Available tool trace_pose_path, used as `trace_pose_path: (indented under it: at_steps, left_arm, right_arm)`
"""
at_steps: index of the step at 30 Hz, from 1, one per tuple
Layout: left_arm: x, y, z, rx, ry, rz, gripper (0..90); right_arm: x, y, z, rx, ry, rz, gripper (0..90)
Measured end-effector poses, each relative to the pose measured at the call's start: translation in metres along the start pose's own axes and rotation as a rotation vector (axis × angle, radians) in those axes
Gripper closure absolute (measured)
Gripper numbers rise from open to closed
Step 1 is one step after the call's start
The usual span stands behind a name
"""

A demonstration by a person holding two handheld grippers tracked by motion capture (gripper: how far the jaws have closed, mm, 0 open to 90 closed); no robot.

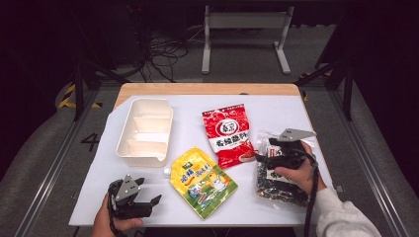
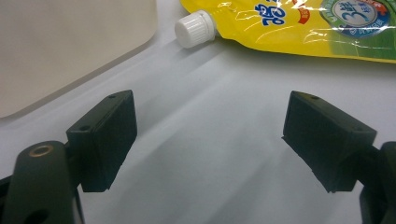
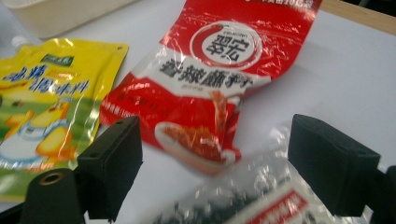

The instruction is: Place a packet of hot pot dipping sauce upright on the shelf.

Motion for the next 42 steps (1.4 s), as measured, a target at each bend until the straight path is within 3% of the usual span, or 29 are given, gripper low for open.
trace_pose_path:
  at_steps: [4, 5, 6, 7, 8, 9, 10, 11, 13, 15, 21, 25, 29, 31, 36, 38, 39, 42]
  left_arm:
    - [0.000, 0.000, 0.000, -0.003, 0.003, 0.003, 18.2]
    - [0.000, 0.000, -0.001, -0.004, 0.003, 0.003, 18.1]
    - [-0.001, 0.000, -0.001, -0.004, 0.004, 0.004, 18.1]
    - [-0.001, 0.000, -0.001, -0.004, 0.004, 0.004, 18.1]
    - [-0.001, 0.000, -0.001, -0.007, 0.005, 0.005, 18.0]
    - [-0.001, 0.000, -0.001, -0.007, 0.005, 0.005, 18.0]
    - [-0.001, 0.001, -0.001, -0.008, 0.005, 0.012, 18.0]
    - [-0.001, 0.001, -0.001, -0.009, 0.006, 0.013, 18.0]
    - [-0.001, 0.001, -0.001, -0.010, 0.009, 0.017, 17.9]
    - [-0.001, 0.001, -0.001, -0.009, 0.008, 0.017, 17.9]
    - [0.000, 0.002, 0.000, -0.014, 0.005, 0.011, 17.9]
    - [0.001, 0.002, 0.001, -0.016, 0.004, 0.014, 17.9]
    - [0.002, 0.002, 0.001, -0.018, 0.006, 0.016, 17.9]
    - [0.003, 0.002, 0.003, -0.016, 0.000, 0.021, 17.9]
    - [0.006, 0.003, 0.004, -0.014, 0.002, 0.024, 17.9]
    - [0.006, 0.003, 0.004, -0.014, 0.003, 0.022, 17.9]
    - [0.008, 0.004, 0.003, -0.016, 0.008, 0.031, 17.9]
    - [0.009, 0.004, 0.003, -0.022, 0.017, 0.022, 17.9]
  right_arm:
    - [0.018, 0.003, 0.024, 0.033, -0.032, 0.027, 17.7]
    - [0.024, 0.004, 0.040, 0.031, -0.087, 0.031, 17.3]
    - [0.026, 0.005, 0.048, 0.023, -0.105, 0.028, 17.8]
    - [0.026, 0.005, 0.048, 0.023, -0.105, 0.028, 17.8]
    - [0.028, 0.009, 0.060, 0.038, -0.143, 0.054, 17.8]
    - [0.028, 0.009, 0.060, 0.038, -0.143, 0.054, 17.8]
    - [0.028, 0.012, 0.072, 0.035, -0.183, 0.067, 19.2]
    - [0.028, 0.012, 0.072, 0.035, -0.183, 0.067, 19.2]
    - [0.025, 0.013, 0.085, 0.038, -0.237, 0.070, 18.9]
    - [0.023, 0.013, 0.089, 0.035, -0.257, 0.069, 18.6]
    - [0.023, 0.020, 0.099, 0.063, -0.291, 0.150, 14.2]
    - [0.026, 0.018, 0.104, 0.062, -0.299, 0.130, 16.6]
    - [0.030, 0.017, 0.105, 0.074, -0.309, 0.123, 23.0]
    - [0.030, 0.017, 0.104, 0.094, -0.302, 0.144, 36.6]
    - [0.029, 0.017, 0.101, 0.141, -0.277, 0.183, 55.8]
    - [0.029, 0.017, 0.100, 0.140, -0.272, 0.181, 58.4]
    - [0.029, 0.016, 0.098, 0.134, -0.262, 0.167, 63.8]
    - [0.030, 0.014, 0.096, 0.125, -0.257, 0.152, 66.2]
Point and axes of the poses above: each handheld gripper's, and its own axes: z roughly forward along the jaws, x roughly out of its top, y roughly to its right, the point moved 2 cm from there along z, roughly forward along the jaws, and after that the axes turned 3 degrees about -y, right-handed, at the moved point
